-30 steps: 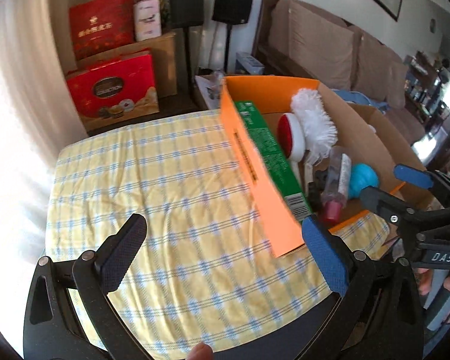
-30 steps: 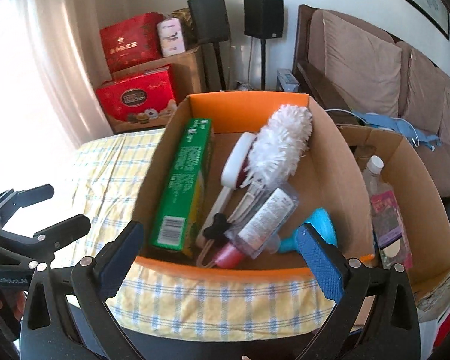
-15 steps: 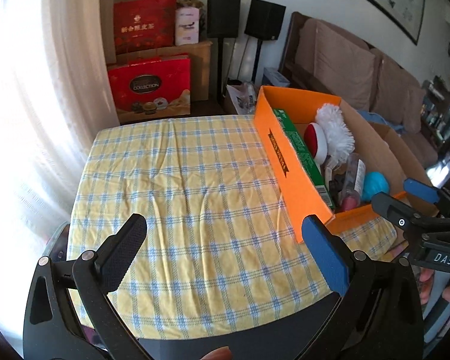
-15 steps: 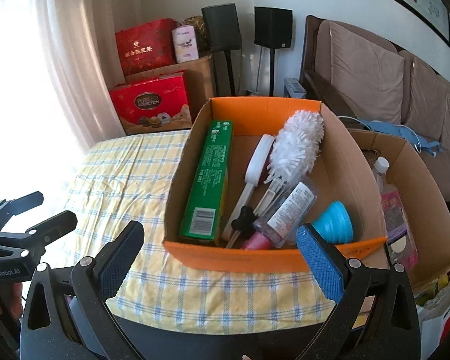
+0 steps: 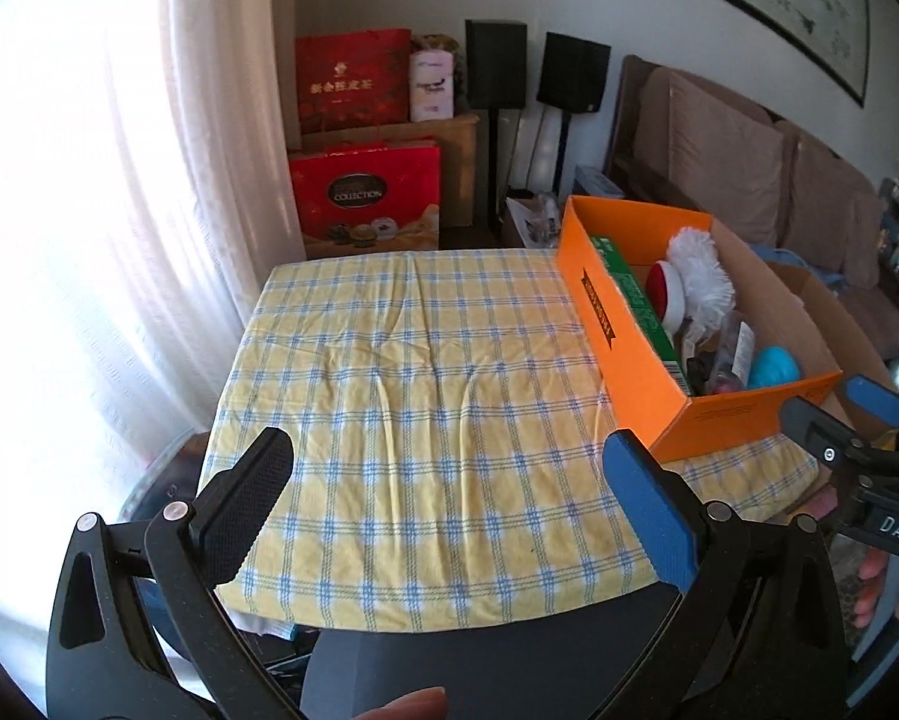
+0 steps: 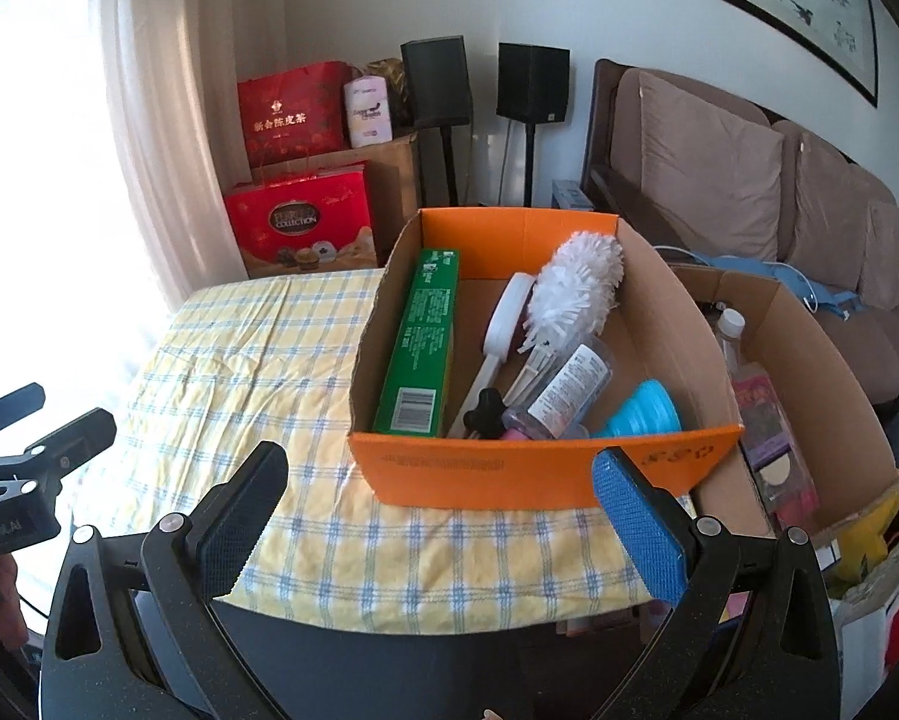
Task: Organize objects
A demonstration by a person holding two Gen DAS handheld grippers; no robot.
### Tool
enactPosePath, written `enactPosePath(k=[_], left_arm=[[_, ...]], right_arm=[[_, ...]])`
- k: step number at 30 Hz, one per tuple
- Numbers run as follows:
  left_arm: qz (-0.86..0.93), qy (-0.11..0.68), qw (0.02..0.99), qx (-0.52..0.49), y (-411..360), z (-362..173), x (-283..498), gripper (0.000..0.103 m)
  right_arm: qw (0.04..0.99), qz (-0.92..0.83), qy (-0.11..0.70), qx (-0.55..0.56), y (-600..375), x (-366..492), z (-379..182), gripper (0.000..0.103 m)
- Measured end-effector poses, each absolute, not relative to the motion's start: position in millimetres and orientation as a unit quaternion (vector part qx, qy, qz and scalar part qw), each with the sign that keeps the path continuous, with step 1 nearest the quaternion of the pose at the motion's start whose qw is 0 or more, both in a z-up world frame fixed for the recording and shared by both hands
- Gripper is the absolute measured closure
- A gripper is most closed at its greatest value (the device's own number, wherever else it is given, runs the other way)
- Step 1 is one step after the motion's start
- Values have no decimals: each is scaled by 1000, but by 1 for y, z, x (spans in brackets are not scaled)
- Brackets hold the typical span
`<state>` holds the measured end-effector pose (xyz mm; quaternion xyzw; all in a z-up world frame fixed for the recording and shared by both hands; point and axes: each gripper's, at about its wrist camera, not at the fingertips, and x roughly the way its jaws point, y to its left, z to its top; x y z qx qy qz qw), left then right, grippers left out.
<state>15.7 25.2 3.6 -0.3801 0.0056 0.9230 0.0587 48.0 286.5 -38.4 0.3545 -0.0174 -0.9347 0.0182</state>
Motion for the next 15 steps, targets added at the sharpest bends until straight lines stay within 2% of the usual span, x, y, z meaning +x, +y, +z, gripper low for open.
enactPosePath(k=[15], left_arm=[[919,-4,50,-392,19,-8,33,0]], right_arm=[[9,-934,-22,357,293,66,-44,1]])
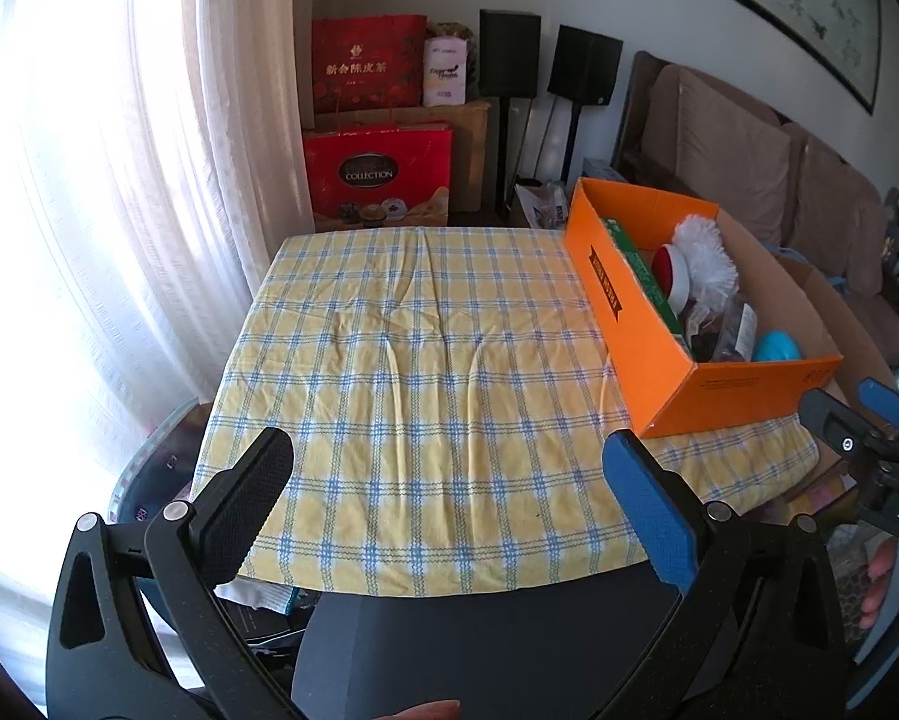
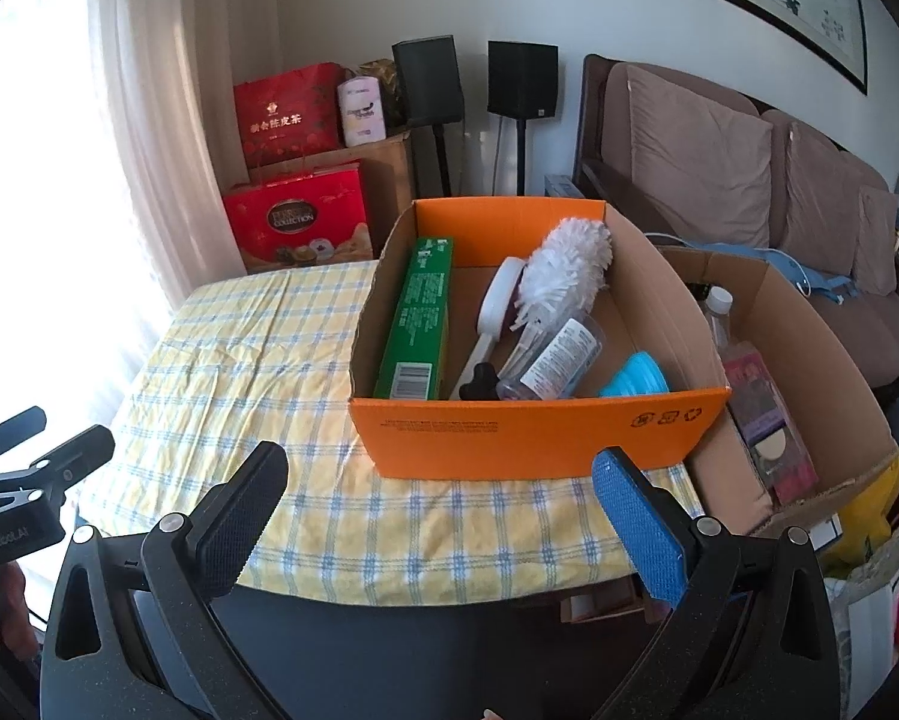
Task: Organize objects
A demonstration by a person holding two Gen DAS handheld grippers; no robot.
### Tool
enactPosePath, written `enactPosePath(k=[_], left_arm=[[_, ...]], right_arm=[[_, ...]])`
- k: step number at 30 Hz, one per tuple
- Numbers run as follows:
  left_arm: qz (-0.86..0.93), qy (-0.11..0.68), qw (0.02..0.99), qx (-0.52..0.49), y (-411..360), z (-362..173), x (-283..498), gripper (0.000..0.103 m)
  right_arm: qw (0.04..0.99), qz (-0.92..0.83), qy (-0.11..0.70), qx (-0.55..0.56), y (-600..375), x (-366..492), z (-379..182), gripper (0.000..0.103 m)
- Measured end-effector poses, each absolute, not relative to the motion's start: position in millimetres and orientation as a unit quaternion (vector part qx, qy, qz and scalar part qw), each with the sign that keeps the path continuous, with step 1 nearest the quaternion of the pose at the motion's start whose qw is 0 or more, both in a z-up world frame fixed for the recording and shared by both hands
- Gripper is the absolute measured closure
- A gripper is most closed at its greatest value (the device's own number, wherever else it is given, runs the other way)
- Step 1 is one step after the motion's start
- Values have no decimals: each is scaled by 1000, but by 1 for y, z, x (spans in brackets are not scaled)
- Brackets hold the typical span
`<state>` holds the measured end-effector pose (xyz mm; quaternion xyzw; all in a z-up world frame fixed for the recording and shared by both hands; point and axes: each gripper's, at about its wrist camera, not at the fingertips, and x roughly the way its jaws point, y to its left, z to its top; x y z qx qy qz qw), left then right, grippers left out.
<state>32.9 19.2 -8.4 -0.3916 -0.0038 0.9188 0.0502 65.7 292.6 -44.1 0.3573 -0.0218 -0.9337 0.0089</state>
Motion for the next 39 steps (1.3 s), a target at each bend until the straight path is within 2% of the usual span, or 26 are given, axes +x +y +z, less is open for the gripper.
enactPosePath(k=[39], left_arm=[[920,-16,46,-388,17,-11,33,0]], right_arm=[[10,-934,-26,356,291,66,-42,1]])
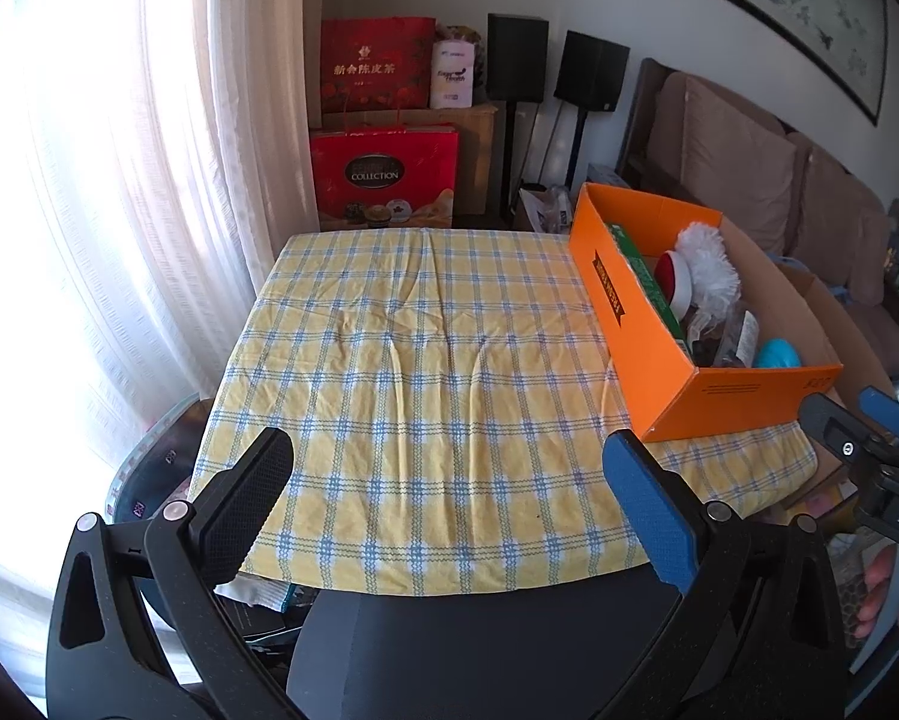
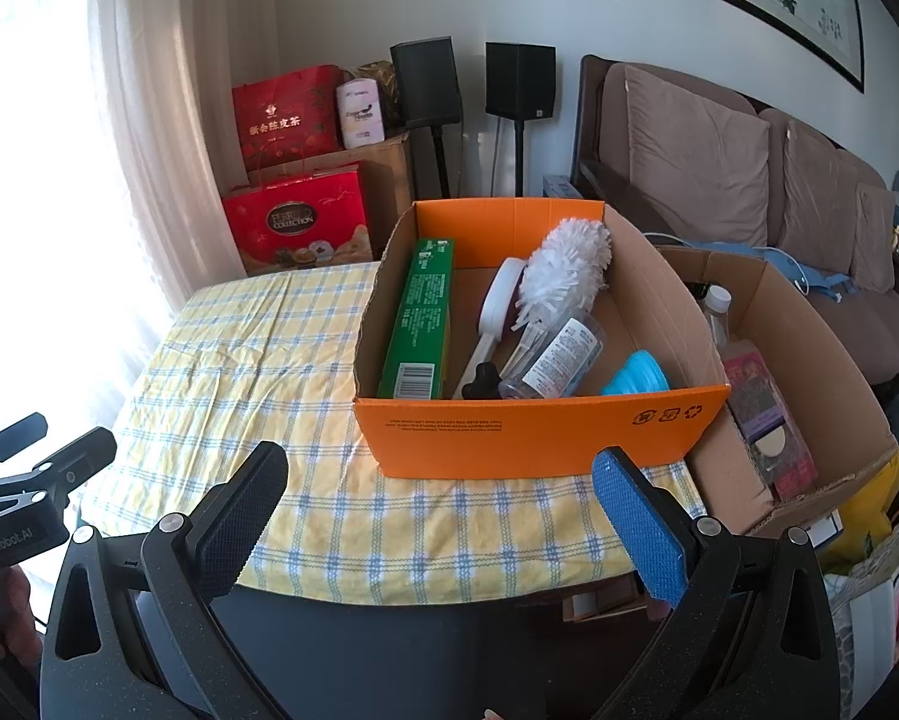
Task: Organize objects
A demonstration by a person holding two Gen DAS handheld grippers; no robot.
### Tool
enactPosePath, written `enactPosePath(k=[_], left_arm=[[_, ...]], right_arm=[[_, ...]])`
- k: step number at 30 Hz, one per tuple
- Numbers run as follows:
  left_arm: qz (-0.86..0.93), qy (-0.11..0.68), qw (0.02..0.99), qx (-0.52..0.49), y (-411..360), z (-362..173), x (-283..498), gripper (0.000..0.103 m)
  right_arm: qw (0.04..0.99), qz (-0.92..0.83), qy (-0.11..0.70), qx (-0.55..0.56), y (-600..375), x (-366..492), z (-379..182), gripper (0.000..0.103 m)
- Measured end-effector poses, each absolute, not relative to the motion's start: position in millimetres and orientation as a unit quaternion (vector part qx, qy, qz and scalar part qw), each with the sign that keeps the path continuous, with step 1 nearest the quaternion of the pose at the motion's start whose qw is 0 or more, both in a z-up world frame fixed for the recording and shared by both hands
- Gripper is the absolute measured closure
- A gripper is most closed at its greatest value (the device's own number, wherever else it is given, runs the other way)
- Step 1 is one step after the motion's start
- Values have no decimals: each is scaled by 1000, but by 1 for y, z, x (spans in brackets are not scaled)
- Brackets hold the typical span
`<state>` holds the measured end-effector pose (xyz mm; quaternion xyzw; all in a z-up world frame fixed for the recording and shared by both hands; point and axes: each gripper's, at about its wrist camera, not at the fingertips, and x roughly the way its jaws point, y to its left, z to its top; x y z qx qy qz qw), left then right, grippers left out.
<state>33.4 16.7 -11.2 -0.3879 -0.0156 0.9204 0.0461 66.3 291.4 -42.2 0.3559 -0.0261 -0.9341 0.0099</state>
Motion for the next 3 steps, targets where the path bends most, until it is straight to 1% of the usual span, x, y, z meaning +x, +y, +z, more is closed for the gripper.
enactPosePath(k=[3], left_arm=[[919,-14,44,-391,17,-12,33,0]], right_arm=[[10,-934,-25,355,291,66,-42,0]])
